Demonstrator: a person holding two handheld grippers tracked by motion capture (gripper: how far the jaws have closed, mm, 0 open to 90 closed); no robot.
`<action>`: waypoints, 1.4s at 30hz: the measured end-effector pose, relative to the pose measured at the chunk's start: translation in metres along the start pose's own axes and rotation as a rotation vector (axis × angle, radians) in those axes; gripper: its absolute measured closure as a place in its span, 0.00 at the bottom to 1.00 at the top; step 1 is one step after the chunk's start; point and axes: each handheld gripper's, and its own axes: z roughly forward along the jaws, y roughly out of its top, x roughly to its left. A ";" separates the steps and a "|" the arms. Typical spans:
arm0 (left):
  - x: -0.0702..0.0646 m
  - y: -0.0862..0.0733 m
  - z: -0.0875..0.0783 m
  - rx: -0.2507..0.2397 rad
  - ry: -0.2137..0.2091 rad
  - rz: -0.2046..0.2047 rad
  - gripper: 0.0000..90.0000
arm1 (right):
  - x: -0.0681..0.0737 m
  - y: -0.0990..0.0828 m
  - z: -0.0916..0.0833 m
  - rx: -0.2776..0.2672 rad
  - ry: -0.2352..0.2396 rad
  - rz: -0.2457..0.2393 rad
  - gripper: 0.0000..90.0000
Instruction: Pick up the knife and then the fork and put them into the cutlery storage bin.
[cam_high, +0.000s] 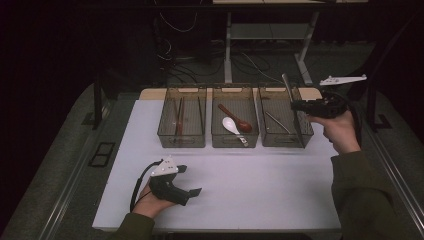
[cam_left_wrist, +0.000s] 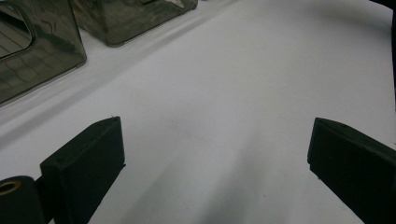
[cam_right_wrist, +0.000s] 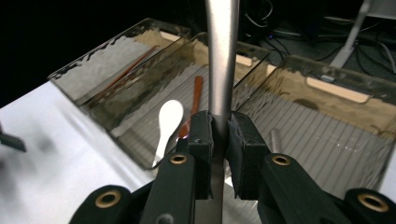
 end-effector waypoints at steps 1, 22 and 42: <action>0.000 0.000 0.000 -0.001 0.000 -0.002 0.03 | -0.001 0.002 0.000 -0.006 -0.009 0.003 0.89; 0.000 0.000 -0.001 -0.003 -0.001 -0.003 0.03 | -0.039 0.030 0.023 -0.074 -0.155 0.026 0.89; 0.000 0.000 -0.001 -0.003 -0.003 -0.005 0.03 | -0.056 0.011 0.062 0.055 -0.180 0.064 0.89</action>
